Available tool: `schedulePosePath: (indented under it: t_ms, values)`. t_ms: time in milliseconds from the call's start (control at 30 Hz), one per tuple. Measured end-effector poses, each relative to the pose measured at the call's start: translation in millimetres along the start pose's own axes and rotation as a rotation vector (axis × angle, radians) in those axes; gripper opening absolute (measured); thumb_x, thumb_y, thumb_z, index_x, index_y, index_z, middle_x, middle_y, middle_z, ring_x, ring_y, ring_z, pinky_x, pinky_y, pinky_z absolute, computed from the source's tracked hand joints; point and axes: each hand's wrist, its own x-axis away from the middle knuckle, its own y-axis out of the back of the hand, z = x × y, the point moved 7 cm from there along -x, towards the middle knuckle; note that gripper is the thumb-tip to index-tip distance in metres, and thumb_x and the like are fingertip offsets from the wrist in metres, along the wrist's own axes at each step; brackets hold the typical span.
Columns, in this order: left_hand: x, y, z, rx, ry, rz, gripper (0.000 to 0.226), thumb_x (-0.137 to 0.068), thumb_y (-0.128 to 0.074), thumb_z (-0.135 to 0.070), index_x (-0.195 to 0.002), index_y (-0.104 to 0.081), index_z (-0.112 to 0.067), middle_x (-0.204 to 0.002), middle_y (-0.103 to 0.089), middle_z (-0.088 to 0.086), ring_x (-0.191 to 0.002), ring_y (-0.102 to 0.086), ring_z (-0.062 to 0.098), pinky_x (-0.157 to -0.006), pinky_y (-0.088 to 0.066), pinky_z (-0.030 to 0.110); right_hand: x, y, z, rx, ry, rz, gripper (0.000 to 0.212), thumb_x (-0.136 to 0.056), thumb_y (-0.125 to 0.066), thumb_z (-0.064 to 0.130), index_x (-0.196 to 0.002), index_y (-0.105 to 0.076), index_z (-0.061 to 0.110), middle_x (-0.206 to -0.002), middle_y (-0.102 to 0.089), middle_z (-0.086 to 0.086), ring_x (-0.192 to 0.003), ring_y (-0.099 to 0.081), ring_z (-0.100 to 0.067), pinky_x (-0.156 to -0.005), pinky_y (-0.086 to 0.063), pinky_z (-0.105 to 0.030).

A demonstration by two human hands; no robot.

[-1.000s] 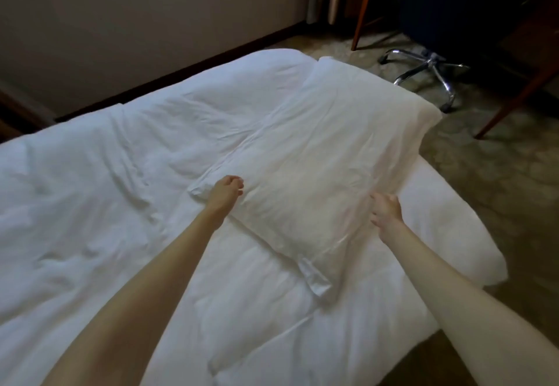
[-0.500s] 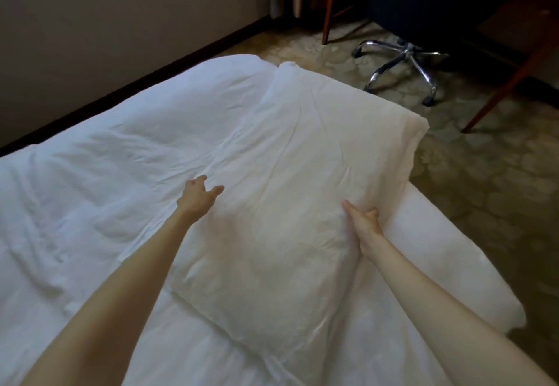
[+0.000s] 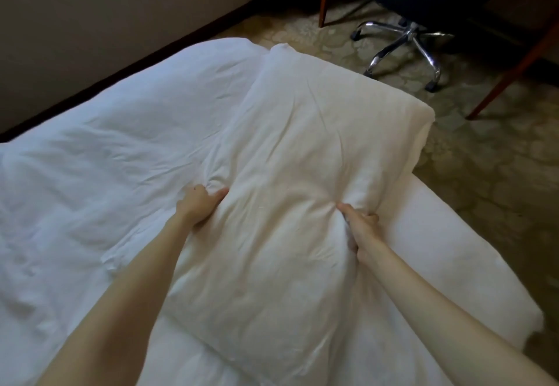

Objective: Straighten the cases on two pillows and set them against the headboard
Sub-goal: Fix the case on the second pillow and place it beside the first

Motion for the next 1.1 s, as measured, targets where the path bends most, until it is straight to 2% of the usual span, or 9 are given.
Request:
schedulePosePath:
  t_ms: [67, 133, 167, 333, 433, 533, 733, 867, 1100]
  values:
    - [7, 6, -6, 0.085, -0.042, -0.005, 0.055, -0.090, -0.052, -0.048, -0.107, -0.059, 0.004, -0.112, -0.060, 0.023, -0.109, -0.056, 0.040, -0.082, -0.042, 0.037, 9, -2, 2, -0.041, 0.002, 0.004, 0.084, -0.073, -0.076, 0.036, -0.136, -0.031, 0.002, -0.136, -0.050, -0.015, -0.102, -0.053, -0.023, -0.065, -0.046, -0.025]
    - [21, 11, -9, 0.141, -0.037, -0.020, 0.051, -0.090, -0.054, -0.044, -0.116, -0.053, 0.000, -0.118, -0.059, 0.024, -0.110, -0.055, 0.040, -0.084, -0.042, 0.038, 18, -2, 4, -0.100, -0.001, -0.002, 0.088, -0.071, -0.077, 0.034, -0.137, -0.030, 0.001, -0.140, -0.047, -0.015, -0.119, -0.053, -0.027, -0.092, -0.048, -0.033]
    - [29, 16, -11, 0.150, -0.035, -0.042, 0.051, -0.089, -0.054, -0.044, -0.118, -0.052, -0.002, -0.120, -0.059, 0.023, -0.110, -0.055, 0.040, -0.087, -0.044, 0.040, 23, -1, 6, -0.128, -0.006, 0.000, 0.087, -0.070, -0.078, 0.033, -0.135, -0.032, 0.000, -0.139, -0.048, -0.015, -0.119, -0.053, -0.027, -0.097, -0.048, -0.036]
    - [66, 65, -24, 0.355, -0.156, -0.109, 0.032, -0.079, -0.062, -0.034, -0.099, -0.062, -0.008, -0.102, -0.066, 0.015, -0.097, -0.062, 0.032, -0.077, -0.047, 0.038, 51, 2, 17, -0.245, 0.011, 0.032, 0.052, -0.068, -0.078, 0.023, -0.108, -0.049, 0.007, -0.119, -0.062, -0.014, -0.093, -0.061, -0.022, -0.076, -0.052, -0.029]
    - [97, 102, -25, 0.519, -0.216, -0.169, 0.035, -0.067, -0.064, -0.036, -0.089, -0.068, -0.009, -0.090, -0.070, 0.013, -0.089, -0.066, 0.029, -0.073, -0.051, 0.040, 71, 8, 22, -0.278, 0.015, 0.042, 0.046, -0.067, -0.077, 0.018, -0.103, -0.052, 0.005, -0.116, -0.065, -0.016, -0.095, -0.066, -0.027, -0.081, -0.056, -0.038]
    - [133, 134, -27, 0.633, -0.259, -0.227, 0.042, -0.064, -0.064, -0.034, -0.088, -0.065, 0.001, -0.082, -0.066, 0.016, -0.075, -0.062, 0.025, -0.073, -0.053, 0.048, 99, 15, 25, -0.296, 0.000, 0.061, 0.061, -0.067, -0.077, 0.017, -0.119, -0.053, -0.004, -0.119, -0.064, -0.020, -0.102, -0.066, -0.033, -0.090, -0.054, -0.048]
    - [209, 195, -30, 0.837, -0.360, -0.289, 0.033, -0.073, -0.066, -0.022, -0.087, -0.061, 0.008, -0.076, -0.060, 0.013, -0.067, -0.057, 0.020, -0.060, -0.048, 0.035, 156, 20, 22, -0.351, 0.027, 0.110, 0.070, -0.071, -0.075, 0.013, -0.133, -0.045, -0.002, -0.127, -0.060, -0.018, -0.102, -0.063, -0.032, -0.087, -0.054, -0.043]
    - [273, 241, -1, 0.864, -0.420, -0.375, 0.017, -0.078, -0.066, -0.024, -0.074, -0.063, -0.008, -0.066, -0.059, -0.001, -0.054, -0.055, 0.004, -0.050, -0.045, 0.020, 214, 4, 10, -0.350, 0.048, 0.209, 0.078, -0.071, -0.077, 0.017, -0.139, -0.039, 0.005, -0.130, -0.057, -0.015, -0.097, -0.059, -0.030, -0.083, -0.052, -0.042]
    - [394, 305, 110, 0.902, -0.450, -0.558, 0.007, -0.077, -0.065, -0.021, -0.070, -0.064, -0.019, -0.063, -0.057, -0.012, -0.058, -0.051, 0.005, -0.055, -0.043, 0.019, 332, -43, -17, -0.288, 0.193, 0.375, 0.075, -0.070, -0.076, 0.020, -0.136, -0.045, 0.006, -0.129, -0.060, -0.012, -0.103, -0.060, -0.030, -0.093, -0.051, -0.042]
